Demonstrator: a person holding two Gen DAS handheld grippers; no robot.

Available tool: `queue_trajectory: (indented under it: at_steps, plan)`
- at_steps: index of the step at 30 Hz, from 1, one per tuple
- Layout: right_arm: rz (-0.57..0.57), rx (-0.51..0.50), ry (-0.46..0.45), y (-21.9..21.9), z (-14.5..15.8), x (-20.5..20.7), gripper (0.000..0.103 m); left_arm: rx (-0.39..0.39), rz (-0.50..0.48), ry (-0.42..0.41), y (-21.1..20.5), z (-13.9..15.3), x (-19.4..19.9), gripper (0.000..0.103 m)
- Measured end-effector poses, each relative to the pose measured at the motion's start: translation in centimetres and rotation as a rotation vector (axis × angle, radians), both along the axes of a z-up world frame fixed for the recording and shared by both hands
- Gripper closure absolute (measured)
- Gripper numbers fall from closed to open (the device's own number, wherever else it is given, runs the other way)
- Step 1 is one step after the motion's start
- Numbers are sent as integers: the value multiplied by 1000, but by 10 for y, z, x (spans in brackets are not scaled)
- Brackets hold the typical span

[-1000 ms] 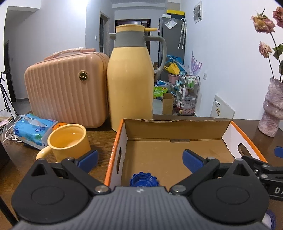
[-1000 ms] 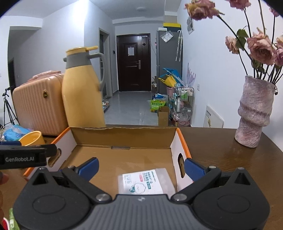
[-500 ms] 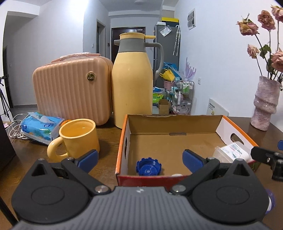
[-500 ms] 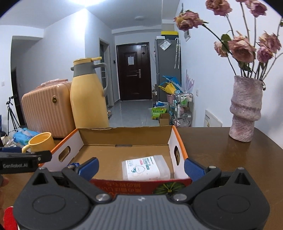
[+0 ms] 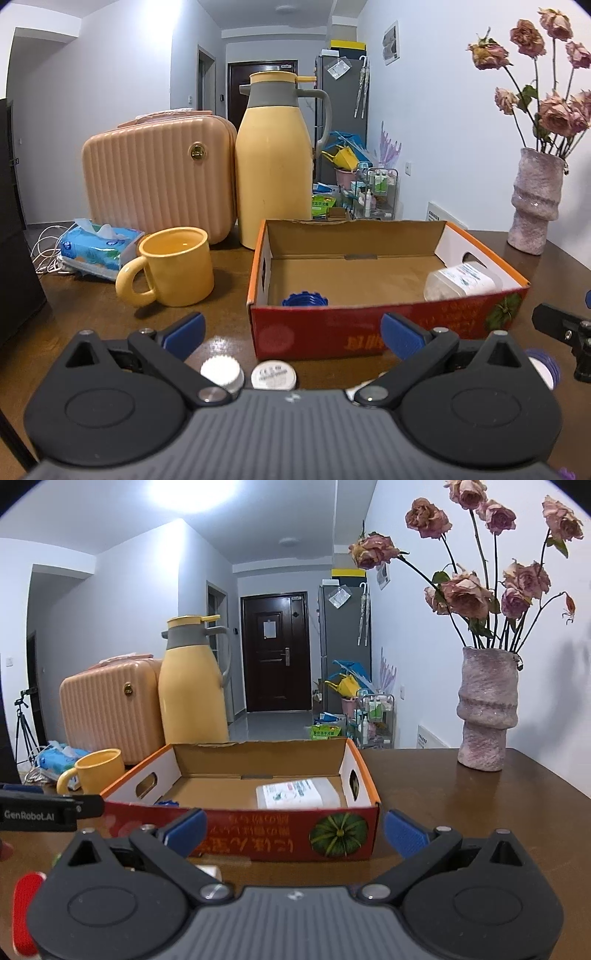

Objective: Organize rigid objects
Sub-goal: 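Withdraw both grippers from the box back over the table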

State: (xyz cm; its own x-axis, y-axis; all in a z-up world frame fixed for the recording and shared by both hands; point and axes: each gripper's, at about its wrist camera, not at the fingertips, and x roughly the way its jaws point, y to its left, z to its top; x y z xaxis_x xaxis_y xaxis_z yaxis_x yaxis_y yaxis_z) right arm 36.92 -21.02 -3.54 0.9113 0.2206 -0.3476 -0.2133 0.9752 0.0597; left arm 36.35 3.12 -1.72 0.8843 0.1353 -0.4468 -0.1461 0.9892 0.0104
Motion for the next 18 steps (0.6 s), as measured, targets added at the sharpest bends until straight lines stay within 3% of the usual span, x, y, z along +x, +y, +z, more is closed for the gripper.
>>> queue_trajectory:
  at_steps: [18]
  plan:
    - [-2,-19,6,-5,-29,-66,0,8,-60,3,-3,-14,-65,0]
